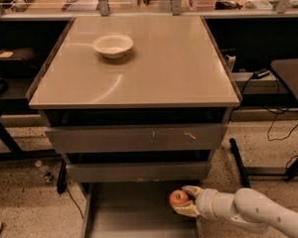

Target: Place apple into bottom drawer

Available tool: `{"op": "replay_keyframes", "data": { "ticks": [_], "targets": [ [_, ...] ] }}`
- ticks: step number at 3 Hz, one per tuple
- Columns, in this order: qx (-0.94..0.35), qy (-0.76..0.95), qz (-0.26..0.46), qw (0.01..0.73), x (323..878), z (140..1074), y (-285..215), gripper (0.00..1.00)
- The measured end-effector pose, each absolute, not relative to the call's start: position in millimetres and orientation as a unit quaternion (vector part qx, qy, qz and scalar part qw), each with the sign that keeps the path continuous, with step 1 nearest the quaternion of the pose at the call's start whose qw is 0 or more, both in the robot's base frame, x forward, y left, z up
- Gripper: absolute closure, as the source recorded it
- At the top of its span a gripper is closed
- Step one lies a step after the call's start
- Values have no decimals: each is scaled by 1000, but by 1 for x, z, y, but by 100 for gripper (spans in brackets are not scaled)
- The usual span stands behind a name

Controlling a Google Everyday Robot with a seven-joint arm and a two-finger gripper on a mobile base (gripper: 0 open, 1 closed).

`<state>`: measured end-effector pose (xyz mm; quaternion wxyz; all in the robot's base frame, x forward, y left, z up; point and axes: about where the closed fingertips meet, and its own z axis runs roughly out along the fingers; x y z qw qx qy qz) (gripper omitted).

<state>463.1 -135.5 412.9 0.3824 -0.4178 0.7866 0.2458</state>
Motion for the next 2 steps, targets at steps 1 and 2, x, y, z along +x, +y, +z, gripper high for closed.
{"op": "replay_keyframes", "data": {
  "ticks": [1, 2],
  "targets": [
    [-413, 793, 235, 381, 479, 357, -134, 100],
    [-415, 791, 227, 389, 492, 309, -131, 100]
  ]
}}
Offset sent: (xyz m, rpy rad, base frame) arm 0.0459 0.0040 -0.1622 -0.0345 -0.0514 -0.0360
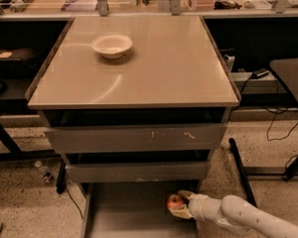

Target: Place apple into bottom drawer

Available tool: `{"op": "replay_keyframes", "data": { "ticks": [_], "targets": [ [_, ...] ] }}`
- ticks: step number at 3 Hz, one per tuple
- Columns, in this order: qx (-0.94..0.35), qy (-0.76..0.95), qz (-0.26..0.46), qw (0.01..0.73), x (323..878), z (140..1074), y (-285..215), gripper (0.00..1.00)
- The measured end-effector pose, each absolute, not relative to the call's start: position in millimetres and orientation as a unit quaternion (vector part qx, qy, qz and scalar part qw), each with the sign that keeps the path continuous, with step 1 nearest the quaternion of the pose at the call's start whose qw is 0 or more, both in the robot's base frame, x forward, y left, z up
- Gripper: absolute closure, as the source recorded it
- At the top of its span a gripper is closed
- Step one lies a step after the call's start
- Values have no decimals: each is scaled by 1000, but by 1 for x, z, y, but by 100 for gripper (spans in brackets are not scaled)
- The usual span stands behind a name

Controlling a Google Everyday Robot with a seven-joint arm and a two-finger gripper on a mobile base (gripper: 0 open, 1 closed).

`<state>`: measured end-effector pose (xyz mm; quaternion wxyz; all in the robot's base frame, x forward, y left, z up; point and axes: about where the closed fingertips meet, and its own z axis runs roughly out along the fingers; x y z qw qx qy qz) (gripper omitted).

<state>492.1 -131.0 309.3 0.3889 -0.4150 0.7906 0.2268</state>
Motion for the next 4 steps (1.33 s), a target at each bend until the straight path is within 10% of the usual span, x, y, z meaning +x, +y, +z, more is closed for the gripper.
{"op": "replay_keyframes", "data": {
  "ticks": [4],
  "targets": [
    [-407, 791, 249, 383, 527, 192, -84, 100]
  ]
}}
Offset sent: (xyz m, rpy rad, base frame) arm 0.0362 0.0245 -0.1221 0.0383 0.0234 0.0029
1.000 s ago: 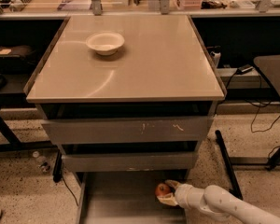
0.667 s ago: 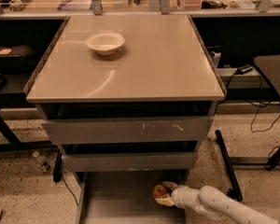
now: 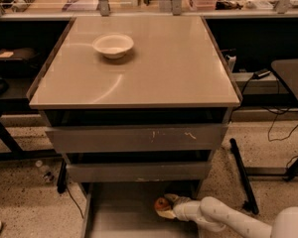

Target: Place apple into bottom drawer

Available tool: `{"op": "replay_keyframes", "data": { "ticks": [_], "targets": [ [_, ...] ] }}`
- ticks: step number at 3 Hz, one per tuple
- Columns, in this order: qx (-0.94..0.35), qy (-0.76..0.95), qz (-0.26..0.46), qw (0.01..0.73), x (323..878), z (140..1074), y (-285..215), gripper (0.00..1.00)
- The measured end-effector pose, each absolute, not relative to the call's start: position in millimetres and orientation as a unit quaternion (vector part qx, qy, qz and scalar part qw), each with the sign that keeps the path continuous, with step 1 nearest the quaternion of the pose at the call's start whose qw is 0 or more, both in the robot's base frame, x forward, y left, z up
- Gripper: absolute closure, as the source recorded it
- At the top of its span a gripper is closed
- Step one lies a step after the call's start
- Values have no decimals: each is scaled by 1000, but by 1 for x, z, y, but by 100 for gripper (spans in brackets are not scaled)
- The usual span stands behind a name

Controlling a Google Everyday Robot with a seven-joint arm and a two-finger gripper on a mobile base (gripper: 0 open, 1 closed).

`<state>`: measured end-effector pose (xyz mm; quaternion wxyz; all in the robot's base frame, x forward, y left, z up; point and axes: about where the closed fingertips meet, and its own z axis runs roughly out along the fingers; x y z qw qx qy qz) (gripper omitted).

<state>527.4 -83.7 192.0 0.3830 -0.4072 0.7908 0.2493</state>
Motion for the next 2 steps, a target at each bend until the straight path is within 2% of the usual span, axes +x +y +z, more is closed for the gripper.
{"op": "replay_keyframes", "data": {
  "ticks": [2],
  "targets": [
    [-414, 787, 249, 383, 536, 156, -55, 100]
  ]
}}
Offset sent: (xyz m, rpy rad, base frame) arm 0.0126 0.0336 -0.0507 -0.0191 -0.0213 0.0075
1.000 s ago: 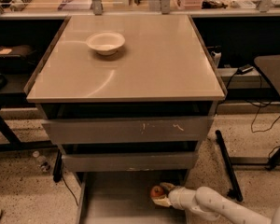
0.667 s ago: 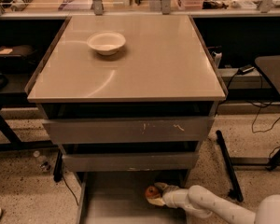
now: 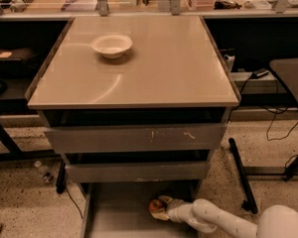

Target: Place apple into bottom drawer

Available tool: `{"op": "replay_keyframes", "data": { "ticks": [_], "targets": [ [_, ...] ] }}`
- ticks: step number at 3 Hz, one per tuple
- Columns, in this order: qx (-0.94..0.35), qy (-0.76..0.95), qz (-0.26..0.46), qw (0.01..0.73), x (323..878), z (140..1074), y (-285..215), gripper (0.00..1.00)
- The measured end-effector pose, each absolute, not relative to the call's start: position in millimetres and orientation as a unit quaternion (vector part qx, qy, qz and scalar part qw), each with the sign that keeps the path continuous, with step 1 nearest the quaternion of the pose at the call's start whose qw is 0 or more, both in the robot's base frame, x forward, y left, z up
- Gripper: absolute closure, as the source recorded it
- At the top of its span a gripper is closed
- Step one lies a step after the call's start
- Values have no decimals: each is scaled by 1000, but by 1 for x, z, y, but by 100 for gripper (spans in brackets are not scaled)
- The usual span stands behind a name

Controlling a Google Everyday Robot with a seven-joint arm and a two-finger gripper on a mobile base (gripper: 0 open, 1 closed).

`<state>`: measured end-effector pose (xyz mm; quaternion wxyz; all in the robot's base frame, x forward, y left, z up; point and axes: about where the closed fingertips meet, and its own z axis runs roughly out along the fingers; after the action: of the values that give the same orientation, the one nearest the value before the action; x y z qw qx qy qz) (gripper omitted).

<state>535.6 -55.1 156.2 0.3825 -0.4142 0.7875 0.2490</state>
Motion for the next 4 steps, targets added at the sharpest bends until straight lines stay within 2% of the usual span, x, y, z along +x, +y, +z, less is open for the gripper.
{"op": "replay_keyframes", "data": {
  "ticks": [1, 4],
  "targets": [
    [-414, 788, 249, 382, 536, 156, -55, 81],
    [-414, 788, 249, 382, 536, 156, -55, 12]
  ]
}}
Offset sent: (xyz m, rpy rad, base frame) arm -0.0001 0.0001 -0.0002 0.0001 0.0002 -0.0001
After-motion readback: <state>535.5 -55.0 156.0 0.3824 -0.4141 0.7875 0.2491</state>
